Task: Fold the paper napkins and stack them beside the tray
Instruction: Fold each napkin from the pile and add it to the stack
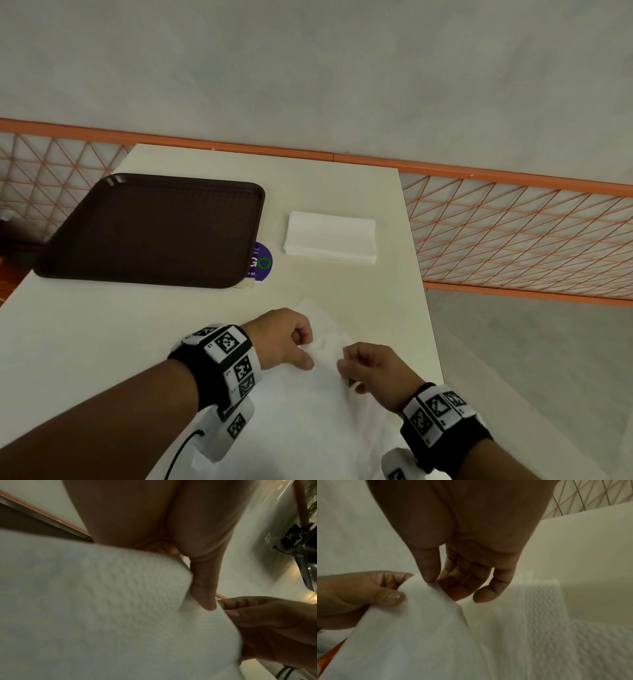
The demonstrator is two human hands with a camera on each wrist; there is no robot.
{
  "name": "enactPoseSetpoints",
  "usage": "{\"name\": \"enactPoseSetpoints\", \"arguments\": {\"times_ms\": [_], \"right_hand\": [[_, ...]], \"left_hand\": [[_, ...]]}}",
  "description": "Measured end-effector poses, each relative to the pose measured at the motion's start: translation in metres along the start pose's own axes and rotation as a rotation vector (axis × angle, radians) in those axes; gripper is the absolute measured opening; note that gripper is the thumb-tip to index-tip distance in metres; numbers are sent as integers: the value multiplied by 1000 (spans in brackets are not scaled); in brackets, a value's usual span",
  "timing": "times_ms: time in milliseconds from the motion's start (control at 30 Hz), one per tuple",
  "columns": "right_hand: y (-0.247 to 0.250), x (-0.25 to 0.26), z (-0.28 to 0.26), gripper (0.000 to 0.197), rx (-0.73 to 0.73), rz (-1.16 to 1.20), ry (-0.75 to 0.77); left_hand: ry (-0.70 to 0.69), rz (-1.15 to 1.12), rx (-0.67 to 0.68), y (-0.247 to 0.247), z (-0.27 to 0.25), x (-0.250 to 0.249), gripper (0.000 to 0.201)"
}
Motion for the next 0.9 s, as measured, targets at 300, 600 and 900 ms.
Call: {"name": "enactPoseSetpoints", "arguments": {"times_ms": [300, 600, 900], "right_hand": [[9, 19, 0, 35, -16, 220, -3], [10, 12, -14, 24, -4, 516, -131], [0, 27, -11, 23, 48, 468, -159]], "left_hand": [[-17, -341, -40, 22, -17, 11, 30], [69, -699, -451, 46, -18, 44, 30], [-45, -476, -454, 53, -17, 24, 8]]}}
Point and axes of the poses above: each hand's wrist, its own z-axis towards the middle knuckle, its own y-axis out of the back of the hand, x = y × z, the point moved 3 cm from there along z, towards the middle knuckle, and after that the axes turned 3 degrees about -y, right-handed, at the moved point
